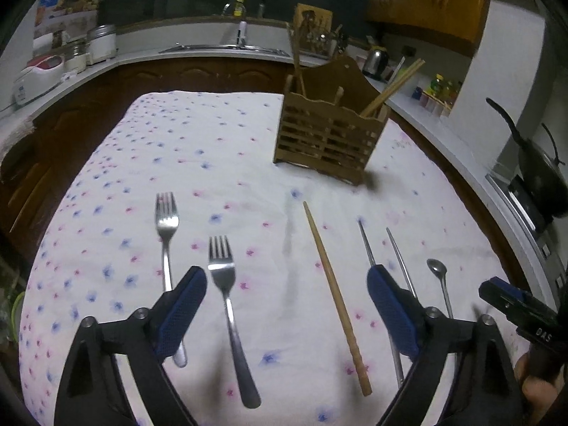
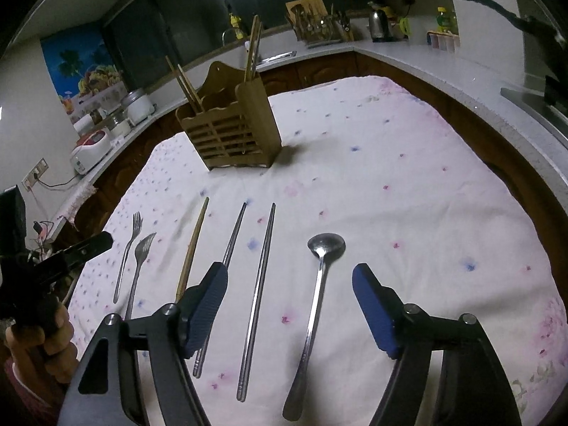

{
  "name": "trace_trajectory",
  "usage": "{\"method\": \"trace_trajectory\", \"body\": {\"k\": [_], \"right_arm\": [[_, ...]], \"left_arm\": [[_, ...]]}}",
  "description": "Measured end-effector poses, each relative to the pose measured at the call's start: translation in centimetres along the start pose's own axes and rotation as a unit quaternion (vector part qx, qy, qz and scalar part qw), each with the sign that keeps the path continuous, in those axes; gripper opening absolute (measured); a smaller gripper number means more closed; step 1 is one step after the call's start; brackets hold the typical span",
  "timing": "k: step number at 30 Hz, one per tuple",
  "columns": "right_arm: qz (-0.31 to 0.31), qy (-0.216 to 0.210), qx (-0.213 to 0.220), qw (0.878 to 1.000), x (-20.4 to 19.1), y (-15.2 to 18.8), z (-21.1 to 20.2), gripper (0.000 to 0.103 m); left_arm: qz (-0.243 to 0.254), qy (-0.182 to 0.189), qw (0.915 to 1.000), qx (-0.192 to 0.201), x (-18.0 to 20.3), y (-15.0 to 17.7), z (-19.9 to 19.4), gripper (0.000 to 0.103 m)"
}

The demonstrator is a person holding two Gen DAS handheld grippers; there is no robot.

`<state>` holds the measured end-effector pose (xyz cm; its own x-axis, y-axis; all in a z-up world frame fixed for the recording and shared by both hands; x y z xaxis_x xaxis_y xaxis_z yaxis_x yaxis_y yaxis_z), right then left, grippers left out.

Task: Organize utensils
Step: 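Grasp the steel spoon with the right tool while the left tool grasps the last wooden chopstick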

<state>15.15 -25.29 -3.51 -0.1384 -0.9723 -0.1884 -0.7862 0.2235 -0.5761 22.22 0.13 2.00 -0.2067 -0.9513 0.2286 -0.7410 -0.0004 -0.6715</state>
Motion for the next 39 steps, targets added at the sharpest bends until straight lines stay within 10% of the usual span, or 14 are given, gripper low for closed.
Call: {"method": "trace_trajectory", "body": {"k": [6, 31, 39], "right_arm": [[-0.001, 0.002, -0.019, 1.000, 0.3, -0.2, 1.1, 0.062], [-0.001, 0.016, -0.092, 0.996, 1.7, -0.6, 7.2, 0.024], [-0.005, 0.014, -0.097, 0.995, 1.6, -1.0, 7.8, 0.006]], "left_arm": [[0.003, 0.010, 0.9990, -0.045, 0.6, -1.1, 3.5, 0.063], [0.069, -0.004, 0.9866, -0.148, 2.3, -5.0, 18.5, 0.035], [0.092, -0.006, 0.9840, -0.152, 2.8, -5.0, 19.0, 0.008]]}}
Point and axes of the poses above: each gripper's, at about its wrist camera, not at the fingertips, and z roughly the way its jaws point, x to its right, y to its underside, the point moved 1 cm from there along z, roughly the way its jaws point, and after that the axes turned 6 degrees about y, right-handed, at the moved point
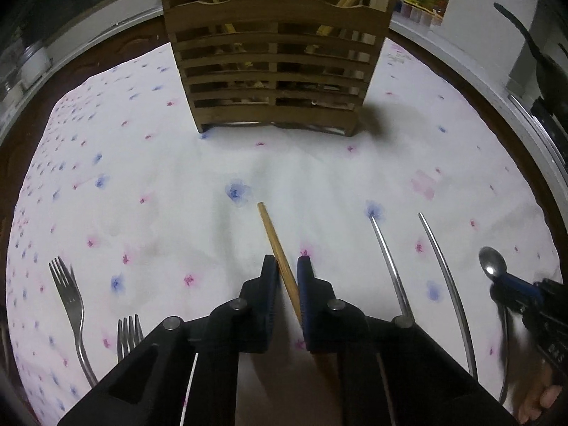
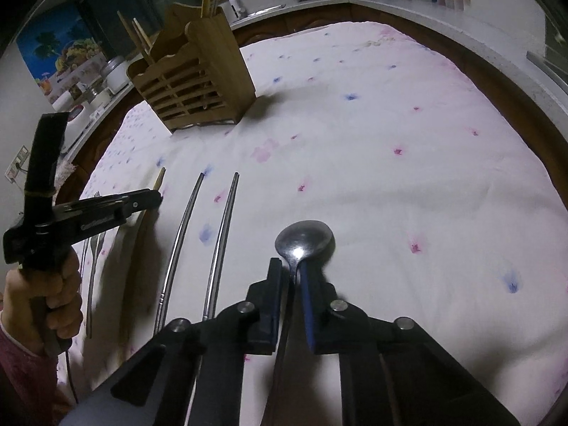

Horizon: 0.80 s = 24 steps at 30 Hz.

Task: Organize utensils
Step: 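Grasp the steel spoon with the right tool while the left tool grasps the last wooden chopstick, then lift the spoon and chopstick and carry them over the wooden holder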

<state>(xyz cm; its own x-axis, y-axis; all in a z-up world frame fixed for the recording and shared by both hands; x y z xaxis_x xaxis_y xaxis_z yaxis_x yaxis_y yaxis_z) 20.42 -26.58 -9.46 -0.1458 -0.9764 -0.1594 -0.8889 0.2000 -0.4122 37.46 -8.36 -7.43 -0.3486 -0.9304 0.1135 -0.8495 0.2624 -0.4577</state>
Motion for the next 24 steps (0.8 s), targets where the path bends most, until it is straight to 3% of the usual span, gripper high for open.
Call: {"method": "trace_trajectory", "body": {"k": [13, 24], "right_arm": [[-0.009, -0.024, 0.024, 0.999, -1.2, 0.2, -2.2, 0.005], [-0.018, -0.029, 0.049, 0.998, -2.4, 0.3, -4.5, 0.005]], "left_arm": [[-0.055, 0.075, 0.9954, 0.022, -1.7, 3.2, -3.6, 0.004], [-0.064, 0.096, 0.9914, 0.062, -2.5, 5.4, -9.9, 0.004]]}}
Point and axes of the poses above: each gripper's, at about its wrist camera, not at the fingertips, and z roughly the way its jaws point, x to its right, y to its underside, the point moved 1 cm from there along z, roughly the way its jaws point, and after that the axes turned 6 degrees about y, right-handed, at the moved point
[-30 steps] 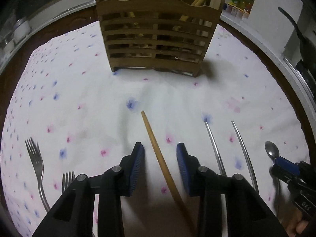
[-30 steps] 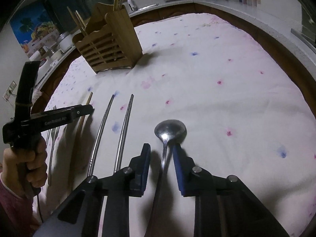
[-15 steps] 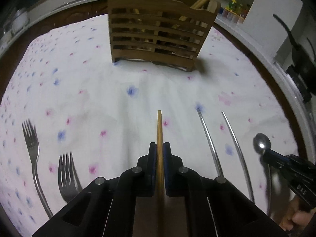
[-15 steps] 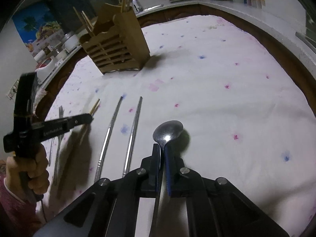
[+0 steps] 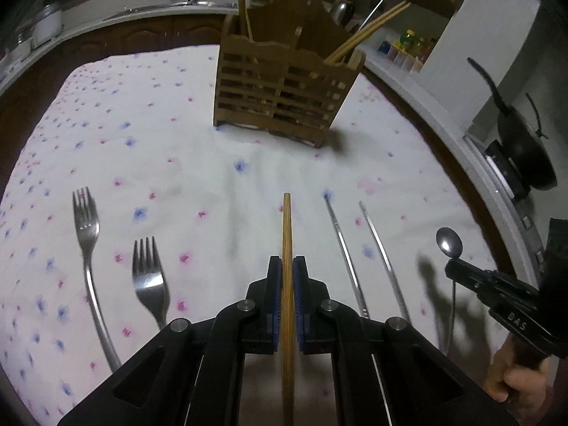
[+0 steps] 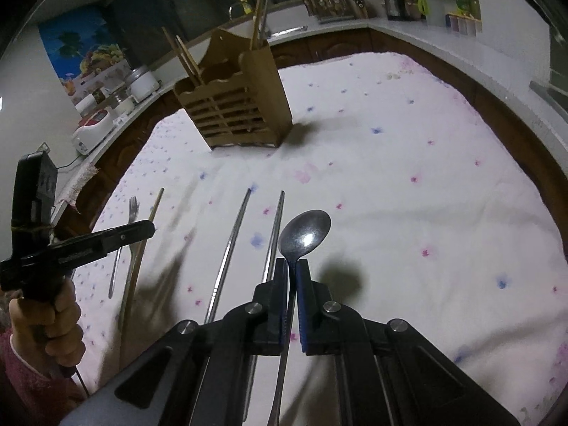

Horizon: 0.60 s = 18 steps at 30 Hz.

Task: Organize utensils
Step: 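Lift the spoon and chopstick and carry them over the wooden holder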

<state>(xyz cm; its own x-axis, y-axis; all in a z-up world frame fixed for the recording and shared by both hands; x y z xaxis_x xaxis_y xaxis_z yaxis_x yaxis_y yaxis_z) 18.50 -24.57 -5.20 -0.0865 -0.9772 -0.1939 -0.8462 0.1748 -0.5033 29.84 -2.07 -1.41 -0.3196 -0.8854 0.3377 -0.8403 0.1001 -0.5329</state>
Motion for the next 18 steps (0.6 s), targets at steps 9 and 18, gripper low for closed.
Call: {"method": "trace_trajectory", "body": {"k": [9, 18], "right_arm": [[0.001, 0.004, 0.013, 1.000, 0.0, 0.3, -1.3, 0.005], [0.002, 0.003, 0.028, 1.000, -0.1, 0.3, -2.6, 0.004]], "left_arm": [[-0.008, 0.007, 0.9994, 0.034, -0.1, 1.7, -4.8, 0.004], [-0.023, 0.018, 0.9963, 0.081, -0.7, 3.0, -9.9, 0.004]]}}
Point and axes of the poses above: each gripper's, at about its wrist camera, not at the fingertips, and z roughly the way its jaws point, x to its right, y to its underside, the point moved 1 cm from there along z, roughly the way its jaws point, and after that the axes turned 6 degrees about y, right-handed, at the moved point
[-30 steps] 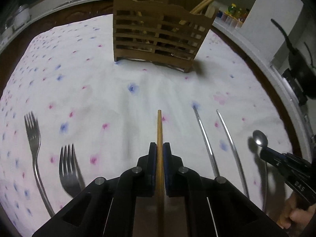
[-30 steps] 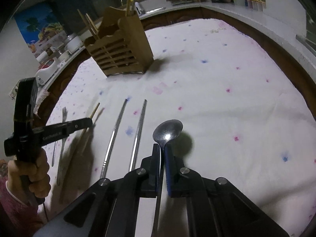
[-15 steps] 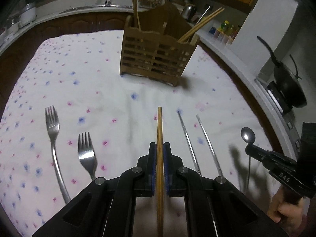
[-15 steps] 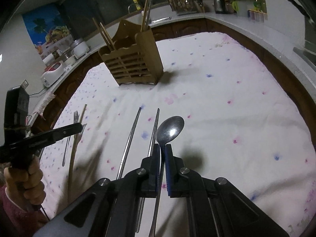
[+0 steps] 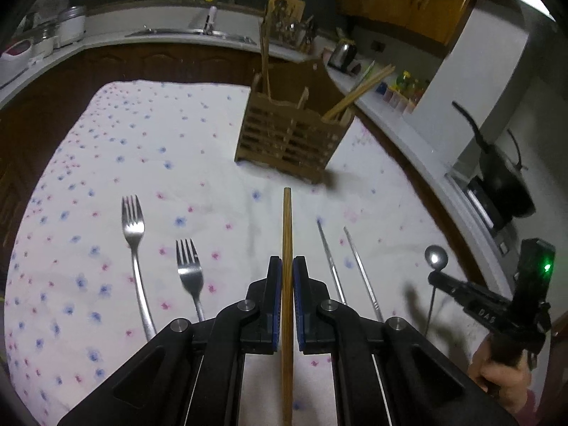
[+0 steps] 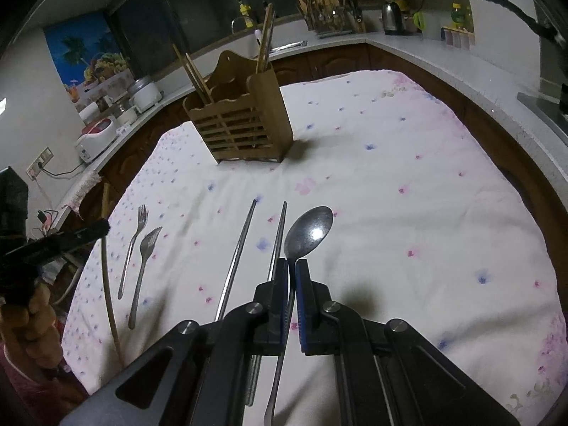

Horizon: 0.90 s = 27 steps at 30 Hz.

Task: Organize utensils
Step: 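Lift the spoon and chopstick and carry them over the wooden holder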

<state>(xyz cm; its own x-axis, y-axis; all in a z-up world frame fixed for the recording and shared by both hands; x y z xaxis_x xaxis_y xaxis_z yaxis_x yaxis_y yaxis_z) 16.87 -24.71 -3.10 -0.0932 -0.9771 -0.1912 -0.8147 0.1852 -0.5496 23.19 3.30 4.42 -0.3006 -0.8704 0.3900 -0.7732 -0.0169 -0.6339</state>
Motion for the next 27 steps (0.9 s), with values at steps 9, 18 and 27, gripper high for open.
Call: {"method": "trace_trajectory", "body": {"k": [9, 18, 27], "right_arm": [[-0.011, -0.005, 0.042, 0.999, -1.3, -1.1, -2.7, 0.003], [-0.034, 0.005, 0.094, 0.995, -2.7, -2.3, -5.0, 0.002], [-0.034, -0.003, 0.103, 0.994, -3.1, -2.5, -5.3, 0.002]], "left_arm": [[0.001, 0.005, 0.9987, 0.050, 0.1, 0.3, -3.9, 0.004], [0.001, 0.010, 0.9972, 0.075, -0.2, 1.1, -6.2, 0.004], [-0.001, 0.011, 0.9946, 0.103, -1.0, 0.9, -8.0, 0.004]]}}
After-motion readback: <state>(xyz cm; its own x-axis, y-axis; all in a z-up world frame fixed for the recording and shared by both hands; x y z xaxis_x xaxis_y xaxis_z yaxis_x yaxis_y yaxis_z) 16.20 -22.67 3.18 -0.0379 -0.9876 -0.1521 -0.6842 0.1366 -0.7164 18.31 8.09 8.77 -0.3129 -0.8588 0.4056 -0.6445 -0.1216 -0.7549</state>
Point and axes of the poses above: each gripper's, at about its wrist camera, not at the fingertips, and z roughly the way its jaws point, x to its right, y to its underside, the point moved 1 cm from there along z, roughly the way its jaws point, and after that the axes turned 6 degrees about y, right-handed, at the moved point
